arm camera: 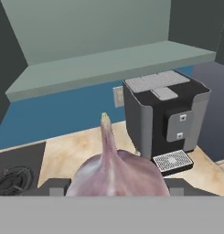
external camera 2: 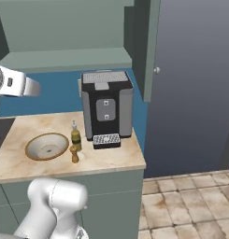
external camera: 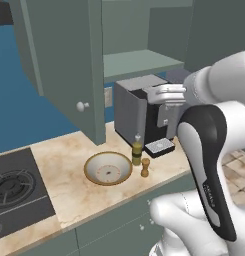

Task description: Retrieve the bottle and the shaker from the cabinet and place them next to the mixing bowl on the counter. Then add garlic from the fridge to the mixing bowl.

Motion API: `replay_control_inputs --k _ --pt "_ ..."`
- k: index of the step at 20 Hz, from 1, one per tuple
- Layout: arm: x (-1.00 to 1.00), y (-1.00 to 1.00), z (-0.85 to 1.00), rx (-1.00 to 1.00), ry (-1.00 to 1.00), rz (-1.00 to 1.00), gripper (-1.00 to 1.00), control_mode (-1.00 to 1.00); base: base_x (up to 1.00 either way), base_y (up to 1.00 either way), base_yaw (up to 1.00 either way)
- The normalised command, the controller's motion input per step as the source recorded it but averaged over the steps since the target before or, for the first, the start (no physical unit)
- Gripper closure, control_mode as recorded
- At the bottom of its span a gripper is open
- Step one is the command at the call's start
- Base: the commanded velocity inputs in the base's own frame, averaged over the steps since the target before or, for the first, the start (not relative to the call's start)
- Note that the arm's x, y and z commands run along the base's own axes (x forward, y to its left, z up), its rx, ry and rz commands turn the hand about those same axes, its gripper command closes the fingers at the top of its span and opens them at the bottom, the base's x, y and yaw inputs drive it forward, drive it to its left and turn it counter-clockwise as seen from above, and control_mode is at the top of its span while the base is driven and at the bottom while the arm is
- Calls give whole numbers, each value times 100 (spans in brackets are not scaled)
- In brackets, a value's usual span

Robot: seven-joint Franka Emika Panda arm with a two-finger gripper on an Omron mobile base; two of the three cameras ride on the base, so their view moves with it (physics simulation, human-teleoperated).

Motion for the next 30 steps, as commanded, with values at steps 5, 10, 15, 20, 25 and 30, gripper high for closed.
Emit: replay_control_inputs --k 5,10,15,20,25,30 --pt "15 7 0 0 49 0 100 -100 0 0 0" --pt "25 27 -28 -4 44 1 100 -100 0 0 0" --pt "0 12 -100 -4 4 0 100 -100 0 0 0" --pt "0 31 -99 -4 0 0 100 -100 0 0 0" --pt "0 15 -69 0 0 0 100 -100 0 0 0" --pt "3 7 -16 2 8 -4 100 -100 0 0 0"
